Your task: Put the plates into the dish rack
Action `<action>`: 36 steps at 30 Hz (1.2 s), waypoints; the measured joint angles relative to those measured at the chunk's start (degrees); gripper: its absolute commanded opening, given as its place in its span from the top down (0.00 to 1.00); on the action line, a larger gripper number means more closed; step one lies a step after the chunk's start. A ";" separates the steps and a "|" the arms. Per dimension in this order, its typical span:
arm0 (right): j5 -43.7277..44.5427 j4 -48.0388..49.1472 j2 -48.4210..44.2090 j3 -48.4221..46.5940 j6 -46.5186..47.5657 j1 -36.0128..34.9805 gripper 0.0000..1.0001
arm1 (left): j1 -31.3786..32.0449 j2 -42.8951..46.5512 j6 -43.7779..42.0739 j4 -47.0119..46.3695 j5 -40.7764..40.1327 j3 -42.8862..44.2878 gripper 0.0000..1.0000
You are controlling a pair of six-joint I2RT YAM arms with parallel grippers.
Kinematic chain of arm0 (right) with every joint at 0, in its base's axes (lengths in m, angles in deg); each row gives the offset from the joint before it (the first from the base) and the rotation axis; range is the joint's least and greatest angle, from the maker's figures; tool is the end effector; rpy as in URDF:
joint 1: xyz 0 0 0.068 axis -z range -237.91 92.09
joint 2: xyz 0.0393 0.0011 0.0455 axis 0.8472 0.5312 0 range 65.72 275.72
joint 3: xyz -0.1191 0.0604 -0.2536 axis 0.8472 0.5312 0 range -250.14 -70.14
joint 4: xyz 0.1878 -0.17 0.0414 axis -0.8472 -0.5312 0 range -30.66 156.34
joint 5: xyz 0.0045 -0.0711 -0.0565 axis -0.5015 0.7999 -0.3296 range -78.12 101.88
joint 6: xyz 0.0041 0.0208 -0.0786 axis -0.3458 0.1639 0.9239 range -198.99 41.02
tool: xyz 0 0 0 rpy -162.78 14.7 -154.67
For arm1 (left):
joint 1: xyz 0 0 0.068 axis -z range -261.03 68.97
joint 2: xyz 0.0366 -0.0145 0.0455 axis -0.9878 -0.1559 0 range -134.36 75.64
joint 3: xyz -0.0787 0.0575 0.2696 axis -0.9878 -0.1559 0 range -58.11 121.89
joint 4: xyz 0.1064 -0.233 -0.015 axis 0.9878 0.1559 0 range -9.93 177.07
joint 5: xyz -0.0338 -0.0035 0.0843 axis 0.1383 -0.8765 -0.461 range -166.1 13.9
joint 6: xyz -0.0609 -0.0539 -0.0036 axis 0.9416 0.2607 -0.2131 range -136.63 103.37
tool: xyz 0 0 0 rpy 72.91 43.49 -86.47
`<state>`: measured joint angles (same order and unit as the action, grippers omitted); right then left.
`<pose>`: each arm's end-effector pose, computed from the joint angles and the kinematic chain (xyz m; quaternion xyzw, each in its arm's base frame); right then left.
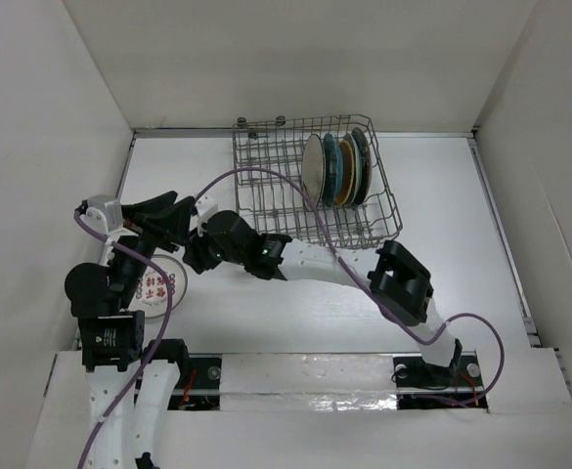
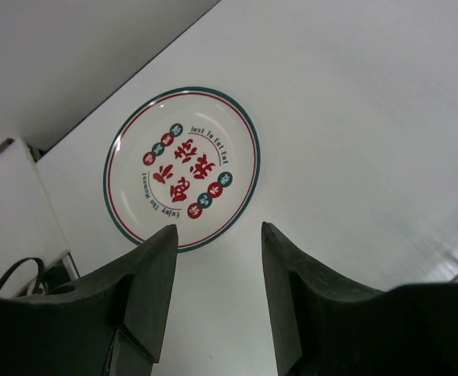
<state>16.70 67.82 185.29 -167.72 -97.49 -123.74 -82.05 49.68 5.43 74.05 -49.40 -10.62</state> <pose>0.2256 0.4878 0.2708 -0.3075 0.7616 0.3567 0.4452 0.0929 -0.0301 0.4425 0.0926 0.5336 -0.2696 0.7962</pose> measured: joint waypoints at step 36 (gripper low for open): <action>-10.45 -6.54 26.10 -21.59 -11.54 -0.07 0.45 | 4.83 -3.56 -7.87 11.47 -13.44 -3.54 0.34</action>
<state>6.26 61.28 211.39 -189.31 -109.03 -123.80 -77.22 46.12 -2.43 85.53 -62.85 -14.16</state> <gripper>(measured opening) 0.592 0.655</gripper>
